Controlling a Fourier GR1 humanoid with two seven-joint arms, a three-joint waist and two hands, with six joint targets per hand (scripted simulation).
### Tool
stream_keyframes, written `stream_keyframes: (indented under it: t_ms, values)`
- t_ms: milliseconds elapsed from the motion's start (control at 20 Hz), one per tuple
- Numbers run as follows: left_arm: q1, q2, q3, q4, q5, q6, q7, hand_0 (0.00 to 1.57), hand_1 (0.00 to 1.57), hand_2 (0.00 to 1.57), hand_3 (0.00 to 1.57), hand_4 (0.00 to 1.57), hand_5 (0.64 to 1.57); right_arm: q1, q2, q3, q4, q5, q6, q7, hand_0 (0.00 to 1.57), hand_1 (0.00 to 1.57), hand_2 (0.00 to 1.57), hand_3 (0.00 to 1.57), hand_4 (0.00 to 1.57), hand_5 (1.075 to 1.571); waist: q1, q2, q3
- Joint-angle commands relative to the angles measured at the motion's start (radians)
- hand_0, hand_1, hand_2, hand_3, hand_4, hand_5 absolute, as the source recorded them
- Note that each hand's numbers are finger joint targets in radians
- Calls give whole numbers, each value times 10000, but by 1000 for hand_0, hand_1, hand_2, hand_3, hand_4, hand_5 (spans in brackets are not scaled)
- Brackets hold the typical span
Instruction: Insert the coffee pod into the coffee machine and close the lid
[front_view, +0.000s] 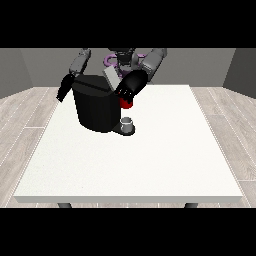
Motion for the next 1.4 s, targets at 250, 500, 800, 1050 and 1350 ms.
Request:
stream_keyframes:
  t_ms: [250, 500, 800, 1050, 1350]
  values:
    - [327, -98, -474, -34, -709, 846, -267, 999, 999, 1023, 718, 0, 1571, 154, -37, 40, 27, 202, -136, 272, 0, 0, 0, 0, 215, 1571, -47, -50, -7]
    - [55, 617, -417, 104, -915, 822, -723, 0, 0, 686, 554, 0, 1571, 87, -5, 197, -115, 218, -20, 17, 0, 0, 0, 0, 112, 1571, -142, 232, -9]
    - [-276, 768, -148, 175, -786, 577, -627, 0, 0, 555, 458, 0, 1571, -214, -398, -233, 240, 57, 101, 8, 0, 0, 0, 0, 149, 1571, 56, 208, -8]
    - [172, 461, -190, 310, -876, 779, -511, 0, 0, 362, 253, 0, 1571, 277, -247, -193, 326, -18, 111, -365, 0, 0, 0, 0, 171, 1571, 30, -23, -8]
    - [925, -500, -365, -54, -645, 279, -233, 0, 0, 0, 0, 0, 1571, 655, -414, -911, 1393, -429, 60, -506, 0, 0, 0, 0, 0, 1571, 1252, -1324, -6]
